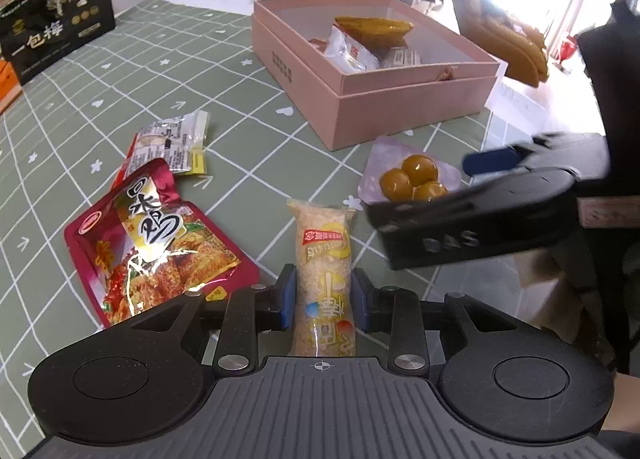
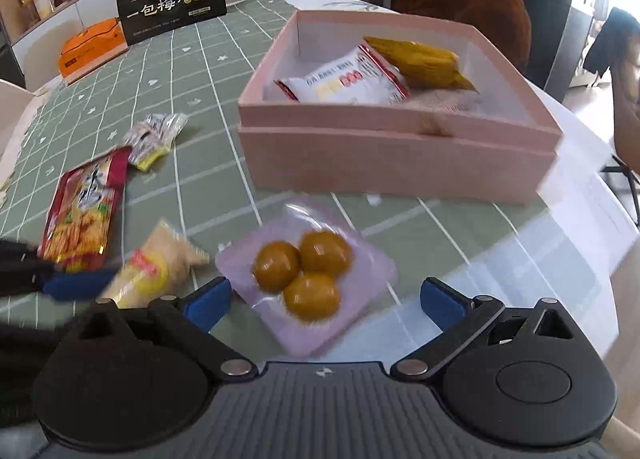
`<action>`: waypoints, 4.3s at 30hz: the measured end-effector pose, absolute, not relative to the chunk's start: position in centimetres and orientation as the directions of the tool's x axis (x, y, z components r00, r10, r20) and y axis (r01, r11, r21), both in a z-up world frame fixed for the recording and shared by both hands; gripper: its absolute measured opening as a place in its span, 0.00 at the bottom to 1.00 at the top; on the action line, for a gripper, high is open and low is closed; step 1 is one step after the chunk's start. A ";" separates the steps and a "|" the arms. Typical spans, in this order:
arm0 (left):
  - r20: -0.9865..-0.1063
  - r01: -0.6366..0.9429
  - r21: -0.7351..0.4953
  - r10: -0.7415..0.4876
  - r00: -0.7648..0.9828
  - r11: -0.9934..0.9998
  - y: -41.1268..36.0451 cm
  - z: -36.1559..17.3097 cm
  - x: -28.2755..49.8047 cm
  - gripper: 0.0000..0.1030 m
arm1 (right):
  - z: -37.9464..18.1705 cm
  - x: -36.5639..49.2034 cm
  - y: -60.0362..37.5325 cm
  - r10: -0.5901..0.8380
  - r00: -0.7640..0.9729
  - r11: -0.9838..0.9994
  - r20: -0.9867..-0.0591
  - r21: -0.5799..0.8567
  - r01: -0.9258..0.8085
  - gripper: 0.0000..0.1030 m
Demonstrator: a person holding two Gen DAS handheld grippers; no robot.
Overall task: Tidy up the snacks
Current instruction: 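Grasp the purple tray of three yellow balls with the right tool, then carry the cream stick and yellow-ball tray over the pink box and release both, then grasp the red spicy-strip bag with the right tool while the left tool grasps the white packet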
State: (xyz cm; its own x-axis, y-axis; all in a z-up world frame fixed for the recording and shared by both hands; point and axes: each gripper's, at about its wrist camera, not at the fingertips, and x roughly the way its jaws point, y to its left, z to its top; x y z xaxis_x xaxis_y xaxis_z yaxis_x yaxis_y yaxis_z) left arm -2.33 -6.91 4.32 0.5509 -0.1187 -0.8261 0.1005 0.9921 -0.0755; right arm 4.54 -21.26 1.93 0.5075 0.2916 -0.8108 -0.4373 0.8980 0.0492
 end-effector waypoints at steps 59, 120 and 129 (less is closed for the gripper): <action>-0.495 0.173 -0.134 -0.217 0.841 0.976 -6.8 19.6 6.8 0.32 | 19.8 6.9 -29.8 0.328 0.757 0.936 -0.565 0.085 -0.342 0.71; -0.717 -0.301 -0.400 -0.092 0.691 0.866 13.8 5.8 0.7 0.30 | 3.4 2.2 -5.5 0.380 0.325 0.755 -0.866 0.087 -0.649 0.69; -0.689 -0.060 -0.332 -0.198 0.697 0.942 9.5 5.1 9.8 0.30 | 3.5 2.0 -15.1 0.272 0.403 0.865 -0.874 0.039 -0.500 0.60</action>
